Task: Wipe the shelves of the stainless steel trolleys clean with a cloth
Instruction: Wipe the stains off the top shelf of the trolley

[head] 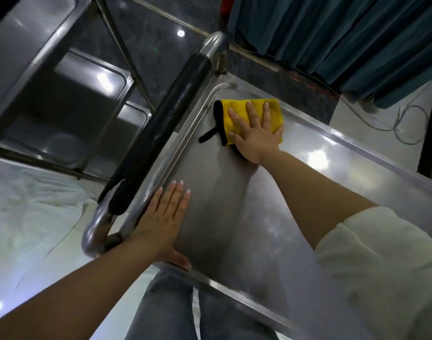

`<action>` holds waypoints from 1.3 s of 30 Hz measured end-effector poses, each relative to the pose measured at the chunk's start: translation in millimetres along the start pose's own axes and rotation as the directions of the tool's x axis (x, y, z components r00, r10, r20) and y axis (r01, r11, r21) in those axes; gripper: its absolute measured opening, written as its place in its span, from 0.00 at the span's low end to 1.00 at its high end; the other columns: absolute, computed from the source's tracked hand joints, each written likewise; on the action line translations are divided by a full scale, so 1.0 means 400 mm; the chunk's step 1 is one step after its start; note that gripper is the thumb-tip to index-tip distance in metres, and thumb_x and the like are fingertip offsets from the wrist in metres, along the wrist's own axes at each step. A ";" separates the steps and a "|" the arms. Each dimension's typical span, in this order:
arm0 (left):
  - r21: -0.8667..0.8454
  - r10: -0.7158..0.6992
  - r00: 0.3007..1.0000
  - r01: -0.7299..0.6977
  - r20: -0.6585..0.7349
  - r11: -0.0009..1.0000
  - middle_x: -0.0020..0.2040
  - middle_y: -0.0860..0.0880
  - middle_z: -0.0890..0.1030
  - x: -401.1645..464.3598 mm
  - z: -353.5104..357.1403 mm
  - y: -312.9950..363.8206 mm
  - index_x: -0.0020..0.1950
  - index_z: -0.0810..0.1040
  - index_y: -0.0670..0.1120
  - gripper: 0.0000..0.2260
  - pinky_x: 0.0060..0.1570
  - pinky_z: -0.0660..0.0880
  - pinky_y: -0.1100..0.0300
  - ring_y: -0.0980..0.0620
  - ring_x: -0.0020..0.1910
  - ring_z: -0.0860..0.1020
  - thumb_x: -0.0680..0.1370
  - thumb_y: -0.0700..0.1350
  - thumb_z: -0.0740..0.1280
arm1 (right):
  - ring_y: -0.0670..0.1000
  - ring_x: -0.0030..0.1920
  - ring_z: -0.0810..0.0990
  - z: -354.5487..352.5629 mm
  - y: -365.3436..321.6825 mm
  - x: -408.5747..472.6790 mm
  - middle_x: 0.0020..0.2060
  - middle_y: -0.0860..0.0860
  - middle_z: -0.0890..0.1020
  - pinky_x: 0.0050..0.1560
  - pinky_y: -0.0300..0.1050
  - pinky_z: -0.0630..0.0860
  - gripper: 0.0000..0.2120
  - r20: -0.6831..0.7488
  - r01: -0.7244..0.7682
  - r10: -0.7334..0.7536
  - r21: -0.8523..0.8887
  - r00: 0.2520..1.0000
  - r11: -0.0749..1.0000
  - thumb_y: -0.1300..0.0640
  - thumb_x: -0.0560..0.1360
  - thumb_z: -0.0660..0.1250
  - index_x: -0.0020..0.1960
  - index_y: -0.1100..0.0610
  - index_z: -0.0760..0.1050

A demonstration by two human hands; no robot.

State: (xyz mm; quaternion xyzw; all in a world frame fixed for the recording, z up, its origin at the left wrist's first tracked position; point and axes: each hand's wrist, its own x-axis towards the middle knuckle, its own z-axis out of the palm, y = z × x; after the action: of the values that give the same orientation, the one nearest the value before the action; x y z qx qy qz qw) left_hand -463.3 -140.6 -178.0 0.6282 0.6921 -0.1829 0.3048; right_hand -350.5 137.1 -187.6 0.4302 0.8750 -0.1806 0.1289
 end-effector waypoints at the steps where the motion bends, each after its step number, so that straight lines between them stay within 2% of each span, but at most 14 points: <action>1: -0.001 -0.005 1.000 0.005 0.004 1.000 0.66 0.43 0.16 -0.002 -0.001 0.002 0.67 0.17 0.45 0.68 0.63 0.21 0.49 0.45 0.65 0.17 0.57 0.79 0.64 | 0.57 0.74 0.30 -0.009 0.005 0.016 0.77 0.45 0.37 0.66 0.75 0.35 0.27 0.002 0.004 -0.004 -0.004 1.000 1.000 0.34 0.78 0.47 0.72 0.31 0.39; 6: 0.037 -0.014 1.000 0.014 0.014 0.999 0.67 0.43 0.17 -0.006 -0.014 0.008 0.66 0.16 0.44 0.68 0.66 0.23 0.48 0.44 0.67 0.18 0.56 0.80 0.62 | 0.55 0.75 0.32 -0.019 0.064 -0.002 0.77 0.44 0.39 0.67 0.74 0.35 0.27 -0.026 0.044 -0.044 -0.008 0.999 0.999 0.35 0.78 0.48 0.73 0.31 0.40; 13: 0.043 -0.023 1.000 0.022 0.021 0.999 0.66 0.43 0.16 -0.005 -0.021 0.012 0.65 0.15 0.44 0.69 0.62 0.20 0.50 0.45 0.64 0.16 0.55 0.81 0.61 | 0.56 0.75 0.33 0.015 0.256 -0.199 0.77 0.45 0.40 0.68 0.73 0.37 0.26 -0.103 -0.253 0.262 0.086 0.960 0.963 0.37 0.79 0.48 0.74 0.33 0.42; 18: 0.032 -0.021 1.000 0.021 0.002 0.999 0.66 0.43 0.16 -0.006 -0.012 0.008 0.65 0.15 0.44 0.70 0.63 0.22 0.49 0.45 0.65 0.17 0.52 0.82 0.60 | 0.58 0.75 0.31 0.076 0.188 -0.290 0.77 0.46 0.38 0.67 0.75 0.38 0.27 -0.084 -0.372 0.383 0.117 0.920 0.921 0.37 0.78 0.47 0.74 0.33 0.41; 23: 0.072 0.000 0.999 0.004 -0.046 0.997 0.67 0.42 0.17 -0.006 -0.008 0.003 0.66 0.16 0.42 0.70 0.63 0.21 0.49 0.44 0.65 0.17 0.53 0.82 0.59 | 0.59 0.74 0.31 0.143 -0.003 -0.351 0.77 0.47 0.36 0.66 0.76 0.38 0.28 -0.079 -0.277 0.282 0.069 0.956 0.958 0.37 0.78 0.48 0.73 0.33 0.38; 28: 0.154 0.008 0.993 0.010 -0.119 0.988 0.74 0.37 0.27 -0.034 -0.019 0.011 0.72 0.25 0.38 0.69 0.74 0.35 0.45 0.40 0.74 0.29 0.55 0.83 0.57 | 0.60 0.74 0.30 0.201 -0.163 -0.420 0.77 0.47 0.36 0.64 0.76 0.36 0.29 -0.028 -0.177 0.177 0.022 0.984 0.984 0.38 0.78 0.51 0.73 0.33 0.40; 30: 0.183 0.014 0.986 0.017 -0.169 0.983 0.76 0.37 0.32 -0.051 -0.012 0.017 0.74 0.30 0.37 0.67 0.75 0.38 0.44 0.40 0.75 0.34 0.57 0.82 0.55 | 0.59 0.74 0.30 0.215 -0.183 -0.454 0.77 0.46 0.37 0.65 0.75 0.37 0.29 -0.030 -0.137 0.137 -0.003 0.990 0.991 0.38 0.77 0.51 0.73 0.33 0.41; 33: 0.186 -0.017 0.973 0.061 -0.231 0.981 0.77 0.37 0.37 -0.089 0.019 0.021 0.74 0.32 0.36 0.61 0.74 0.36 0.45 0.40 0.76 0.37 0.63 0.80 0.52 | 0.58 0.75 0.33 0.241 -0.151 -0.543 0.77 0.46 0.39 0.67 0.73 0.45 0.29 -0.047 -0.073 0.070 -0.066 0.996 0.995 0.37 0.77 0.52 0.73 0.32 0.42; 35: 0.121 -0.073 0.962 0.108 -0.264 0.987 0.78 0.37 0.38 -0.120 0.051 0.004 0.75 0.34 0.37 0.56 0.73 0.36 0.46 0.40 0.77 0.38 0.68 0.78 0.50 | 0.60 0.75 0.35 0.256 -0.114 -0.618 0.77 0.47 0.41 0.67 0.71 0.50 0.27 -0.063 -0.044 0.037 -0.113 0.997 0.993 0.35 0.76 0.48 0.73 0.33 0.42; 37: 0.033 -0.104 0.960 0.117 -0.260 0.993 0.77 0.37 0.37 -0.154 0.091 -0.016 0.75 0.34 0.37 0.52 0.72 0.34 0.48 0.40 0.76 0.36 0.71 0.76 0.48 | 0.61 0.76 0.39 0.267 -0.096 -0.681 0.77 0.49 0.46 0.66 0.70 0.54 0.27 -0.092 -0.092 0.082 -0.106 0.992 0.990 0.35 0.75 0.45 0.73 0.35 0.45; 39: 0.013 -0.083 0.969 0.088 -0.232 0.996 0.76 0.37 0.33 -0.186 0.132 -0.023 0.75 0.32 0.37 0.51 0.71 0.31 0.48 0.40 0.75 0.33 0.72 0.75 0.47 | 0.60 0.76 0.37 0.281 -0.113 -0.707 0.77 0.49 0.45 0.66 0.71 0.52 0.27 -0.073 -0.200 0.195 -0.076 0.978 0.977 0.35 0.76 0.45 0.73 0.35 0.42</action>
State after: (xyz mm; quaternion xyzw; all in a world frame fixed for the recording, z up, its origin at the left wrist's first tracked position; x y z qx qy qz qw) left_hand -460.4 -232.1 -170.2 0.6181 0.7472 -0.1295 0.2069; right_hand -210.1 -136.0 -171.9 0.5150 0.8384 -0.1161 0.1353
